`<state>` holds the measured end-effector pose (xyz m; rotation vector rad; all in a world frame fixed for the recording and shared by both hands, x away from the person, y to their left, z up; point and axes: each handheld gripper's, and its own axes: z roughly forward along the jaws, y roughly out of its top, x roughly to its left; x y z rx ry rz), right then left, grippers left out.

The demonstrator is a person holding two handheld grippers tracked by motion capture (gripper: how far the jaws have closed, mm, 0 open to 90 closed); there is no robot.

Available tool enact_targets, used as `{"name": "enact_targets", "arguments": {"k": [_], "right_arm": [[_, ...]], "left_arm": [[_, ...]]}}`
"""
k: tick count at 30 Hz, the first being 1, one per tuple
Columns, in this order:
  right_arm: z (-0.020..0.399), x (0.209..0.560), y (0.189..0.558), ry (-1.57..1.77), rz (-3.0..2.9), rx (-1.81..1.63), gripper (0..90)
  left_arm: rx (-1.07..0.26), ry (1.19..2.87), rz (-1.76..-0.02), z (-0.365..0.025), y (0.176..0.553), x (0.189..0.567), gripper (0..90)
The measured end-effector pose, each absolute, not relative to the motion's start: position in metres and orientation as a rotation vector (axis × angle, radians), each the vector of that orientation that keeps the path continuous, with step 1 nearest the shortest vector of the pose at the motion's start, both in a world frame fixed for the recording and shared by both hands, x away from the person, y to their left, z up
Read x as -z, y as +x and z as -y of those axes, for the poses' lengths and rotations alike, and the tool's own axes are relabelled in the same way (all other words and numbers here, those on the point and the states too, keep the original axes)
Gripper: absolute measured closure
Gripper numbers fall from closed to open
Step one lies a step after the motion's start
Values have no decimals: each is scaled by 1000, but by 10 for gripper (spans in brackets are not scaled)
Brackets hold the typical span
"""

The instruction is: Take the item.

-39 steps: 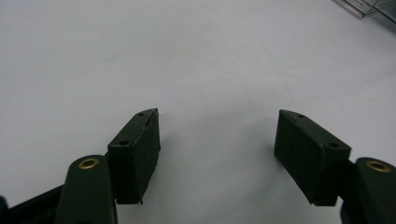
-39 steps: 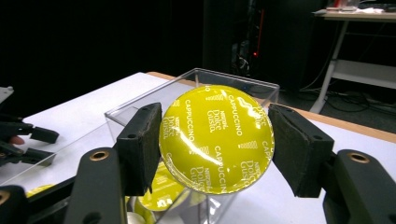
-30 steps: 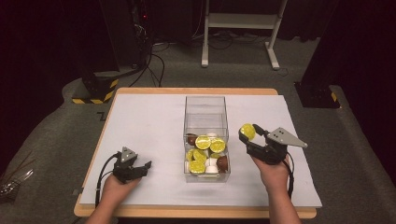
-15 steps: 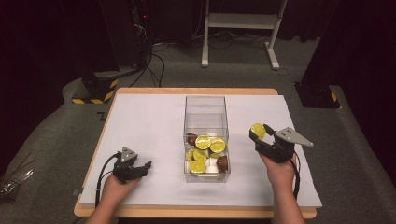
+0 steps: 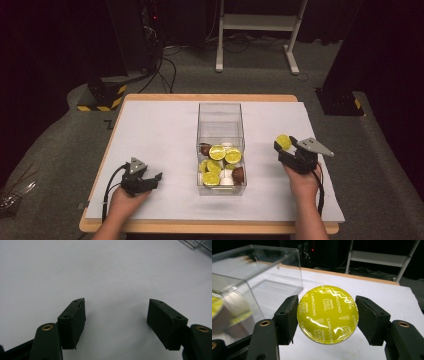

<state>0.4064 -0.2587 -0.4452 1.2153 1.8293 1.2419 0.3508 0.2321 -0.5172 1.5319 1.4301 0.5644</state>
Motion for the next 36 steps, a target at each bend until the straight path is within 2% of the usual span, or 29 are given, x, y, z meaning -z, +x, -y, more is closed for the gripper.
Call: {"name": "enact_targets", "arguments": {"k": [22, 36], "right_arm": [[263, 486, 429, 1352, -1934, -1024, 378], [261, 493, 431, 1356, -1967, -962, 375]], "left_arm": [[-565, 1533, -1430, -232, 351, 517, 315], [-565, 1531, -1430, -232, 351, 517, 315]]}}
